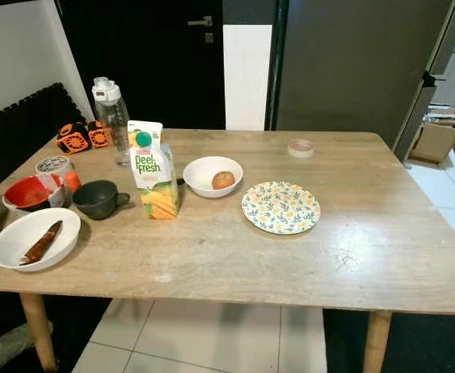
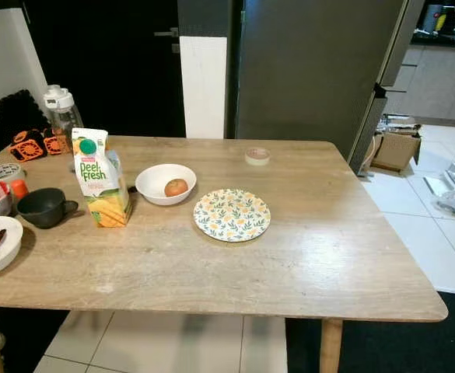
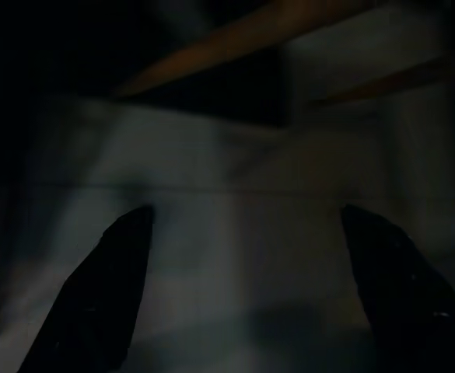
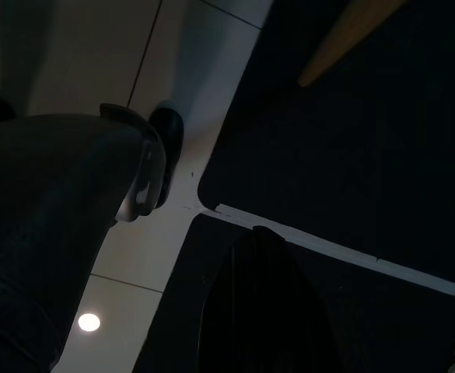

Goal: Restocking fridge

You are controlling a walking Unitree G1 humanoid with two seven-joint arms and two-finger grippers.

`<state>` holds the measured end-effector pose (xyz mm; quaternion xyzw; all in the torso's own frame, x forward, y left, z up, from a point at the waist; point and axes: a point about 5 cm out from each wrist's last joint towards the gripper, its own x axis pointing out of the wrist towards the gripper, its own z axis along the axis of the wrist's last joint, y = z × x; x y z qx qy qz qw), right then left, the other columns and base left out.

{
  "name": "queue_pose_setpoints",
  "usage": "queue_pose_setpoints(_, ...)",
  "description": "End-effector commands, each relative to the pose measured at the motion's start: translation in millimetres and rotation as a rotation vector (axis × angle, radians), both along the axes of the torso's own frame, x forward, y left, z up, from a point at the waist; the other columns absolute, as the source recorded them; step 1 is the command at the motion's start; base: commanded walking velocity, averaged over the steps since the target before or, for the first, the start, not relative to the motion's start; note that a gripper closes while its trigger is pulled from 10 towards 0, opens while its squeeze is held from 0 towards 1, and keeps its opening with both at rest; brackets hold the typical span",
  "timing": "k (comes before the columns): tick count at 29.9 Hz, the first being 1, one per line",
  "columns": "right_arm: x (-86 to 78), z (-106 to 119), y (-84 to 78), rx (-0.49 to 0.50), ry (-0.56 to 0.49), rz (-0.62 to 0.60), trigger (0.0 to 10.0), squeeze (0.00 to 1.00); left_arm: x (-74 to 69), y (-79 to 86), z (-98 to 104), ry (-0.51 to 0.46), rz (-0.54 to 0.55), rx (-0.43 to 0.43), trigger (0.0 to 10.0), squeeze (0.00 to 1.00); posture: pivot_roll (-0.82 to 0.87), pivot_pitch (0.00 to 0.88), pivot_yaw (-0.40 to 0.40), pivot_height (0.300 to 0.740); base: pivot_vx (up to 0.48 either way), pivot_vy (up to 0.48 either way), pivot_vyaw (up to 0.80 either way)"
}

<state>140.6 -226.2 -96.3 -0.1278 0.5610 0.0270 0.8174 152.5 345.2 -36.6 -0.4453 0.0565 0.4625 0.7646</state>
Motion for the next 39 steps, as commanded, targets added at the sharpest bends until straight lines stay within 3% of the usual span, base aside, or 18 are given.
queue_pose_setpoints(1, -1.9, -0.3, -1.8, -0.001, 0.006, -0.001, 10.0, 0.0, -6.1, 12.2, 6.0, -0.071, 0.057, 0.009, 10.0, 1.0, -0.09, 0.0, 0.02, 0.74, 0.0, 0.0, 0.0)
queue_pose_setpoints(4, -1.5, -0.1, -2.0, -0.001, 0.004, -0.003, 10.0, 0.0, -10.7, 19.7, 10.1, -0.156, 0.112, 0.002, 10.0, 1.0, -0.09, 0.0, 0.02, 0.74, 0.0, 0.0, 0.0)
queue_pose_setpoints(5, -1.5, -0.1, -1.9, 0.0, 0.004, -0.004, 10.0, 0.0, -10.3, 22.2, 14.5, -0.292, 0.125, -0.005, 10.0, 0.77, -0.08, 0.0, 0.019, 0.74, 0.0, 0.0, 0.0)
queue_pose_setpoints(8, -1.5, -0.1, -1.7, 0.001, 0.005, -0.004, 10.0, 0.0, -9.2, 22.2, 16.7, -0.363, 0.117, -0.003, 10.0, 0.77, -0.08, 0.0, 0.019, 0.74, 0.0, 0.0, 0.0)
queue_pose_setpoints(9, -2.1, -0.6, -0.4, 0.004, 0.006, -0.003, 10.0, 0.0, -1.4, 15.4, 20.5, -0.476, 0.009, 0.016, 10.0, 0.0, -0.08, 0.0, 0.019, 0.74, 0.0, 0.0, 0.0)
queue_pose_setpoints(10, -2.1, -0.6, -0.4, 0.004, 0.006, -0.003, 10.0, 0.0, -1.4, 15.4, 20.5, -0.476, 0.009, 0.016, 10.0, 0.0, -0.08, 0.0, 0.019, 0.74, 0.0, 0.0, 0.0)
queue_pose_setpoints(12, -2.3, -1.0, 0.8, 0.007, 0.008, -0.001, 10.0, 0.0, 8.4, 4.3, 26.1, -0.623, -0.14, 0.037, 10.0, 0.0, -0.08, 0.0, 0.019, 0.74, 0.0, 0.0, 0.0)
queue_pose_setpoints(14, -2.2, -1.0, 1.1, 0.008, 0.008, -0.001, 10.0, 0.0, 11.3, 0.3, 28.0, -0.671, -0.187, 0.042, 10.0, 0.0, -0.08, 0.0, 0.019, 0.74, 0.0, 0.0, 0.0)
queue_pose_setpoints(18, -1.0, -0.4, 0.3, 0.007, 0.007, 0.002, 10.0, 0.0, 27.8, -20.2, 44.5, -0.927, -0.454, 0.07, 10.0, 0.0, -0.08, 0.0, 0.015, 0.74, 0.0, 0.0, 0.0)
queue_pose_setpoints(19, -1.0, -0.4, 0.3, 0.007, 0.007, 0.002, 10.0, 0.0, 27.8, -20.2, 44.5, -0.927, -0.454, 0.07, 10.0, 0.0, -0.08, 0.0, 0.015, 0.74, 0.0, 0.0, 0.0)
queue_pose_setpoints(22, -0.6, -0.1, -0.6, 0.006, 0.005, 0.0, 10.0, 0.0, 38.1, -31.6, 59.7, -1.065, -0.639, 0.097, 10.0, 0.0, -0.08, 0.0, 0.017, 0.74, 0.0, 0.0, 0.0)
queue_pose_setpoints(25, -0.7, -0.1, -0.3, 0.007, 0.005, 0.0, 10.0, 0.0, 41.6, -33.8, 69.4, -1.144, -0.712, 0.117, 10.0, 0.0, -0.08, 0.0, 0.017, 0.74, 0.0, 0.0, 0.0)
queue_pose_setpoints(31, -1.4, -0.6, 0.7, 0.009, 0.008, 0.001, 10.0, 0.0, 44.6, -28.4, 82.3, -1.215, -0.787, 0.161, 10.0, 0.0, -0.08, 0.0, 0.019, 0.74, 0.0, 0.0, 0.0)
queue_pose_setpoints(35, -1.6, -0.8, 1.2, 0.01, 0.009, 0.0, 10.0, 0.0, 44.1, -21.2, 86.9, -1.214, -0.782, 0.196, 10.0, 0.0, -0.08, 0.0, 0.019, 0.74, 0.0, 0.0, 0.0)
queue_pose_setpoints(39, -1.7, -0.8, 1.1, 0.011, 0.008, -0.001, 10.0, 0.0, 45.8, -24.4, 92.8, -1.247, -0.83, 0.206, 10.0, 0.0, -0.08, 0.0, 0.02, 0.74, 0.0, 0.0, 0.0)
